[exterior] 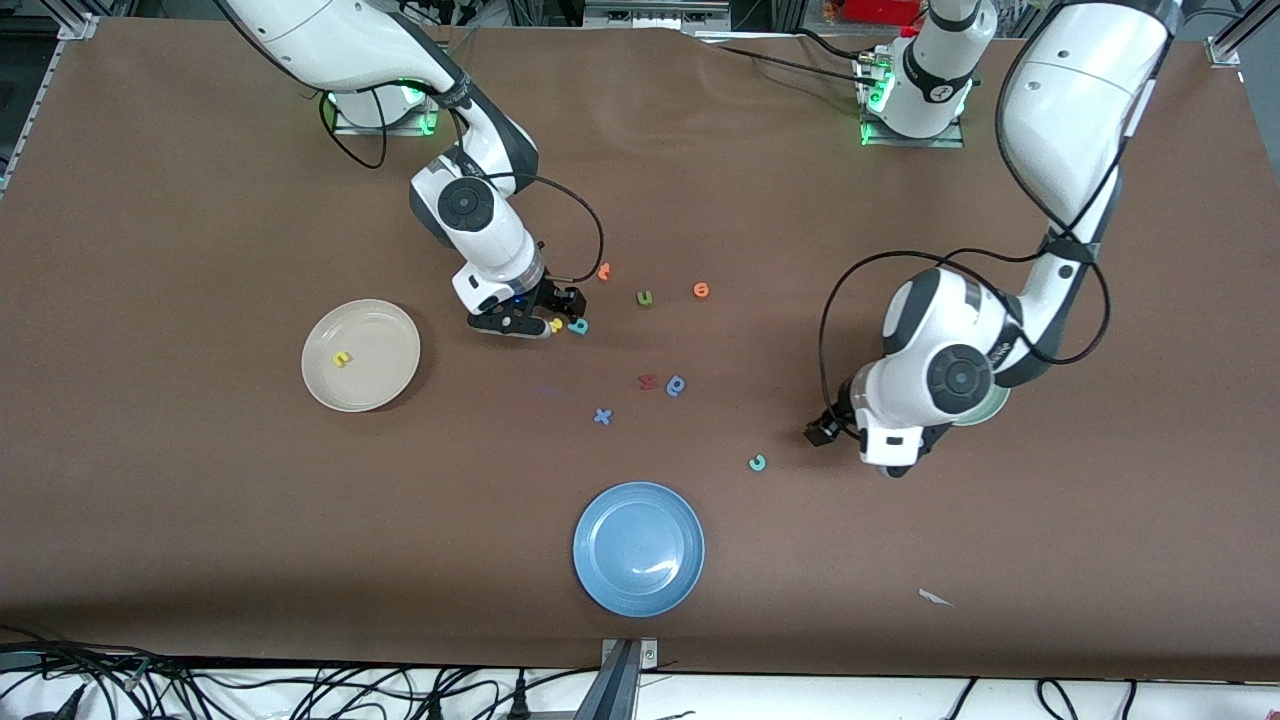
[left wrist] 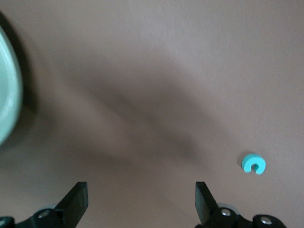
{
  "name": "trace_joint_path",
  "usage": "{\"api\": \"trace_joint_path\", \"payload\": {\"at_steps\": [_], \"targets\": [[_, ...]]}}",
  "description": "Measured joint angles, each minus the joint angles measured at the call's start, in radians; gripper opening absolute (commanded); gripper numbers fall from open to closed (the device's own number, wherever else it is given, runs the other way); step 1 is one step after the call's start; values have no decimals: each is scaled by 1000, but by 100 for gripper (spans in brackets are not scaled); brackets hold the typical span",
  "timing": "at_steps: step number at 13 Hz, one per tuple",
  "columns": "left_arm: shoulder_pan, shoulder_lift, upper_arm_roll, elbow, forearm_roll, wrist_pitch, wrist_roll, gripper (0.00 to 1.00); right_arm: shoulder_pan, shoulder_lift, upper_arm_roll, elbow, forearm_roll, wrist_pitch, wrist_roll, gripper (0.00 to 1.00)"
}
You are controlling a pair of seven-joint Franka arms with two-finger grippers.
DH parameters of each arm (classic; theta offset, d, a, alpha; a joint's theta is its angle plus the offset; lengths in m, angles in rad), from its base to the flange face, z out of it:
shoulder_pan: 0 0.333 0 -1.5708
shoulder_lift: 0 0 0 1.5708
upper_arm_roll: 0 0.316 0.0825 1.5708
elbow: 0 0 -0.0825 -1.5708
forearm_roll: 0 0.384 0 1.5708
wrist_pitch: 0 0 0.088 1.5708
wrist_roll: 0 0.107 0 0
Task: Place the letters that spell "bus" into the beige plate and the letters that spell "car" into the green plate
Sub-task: 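Grasp the teal 'c' with the left gripper while the right gripper reaches teal letter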
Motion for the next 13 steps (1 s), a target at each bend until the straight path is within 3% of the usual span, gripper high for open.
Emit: {"api": "trace_joint_path", "payload": {"at_steps": [8, 13], "targets": [[-64, 5, 0, 20, 0, 3, -84, 99, 3, 22, -20, 0, -97, 1, 0, 86], [-117, 17, 1, 79, 0, 26, -63, 99, 32, 24, -32, 0, -175, -2, 1, 73]]}}
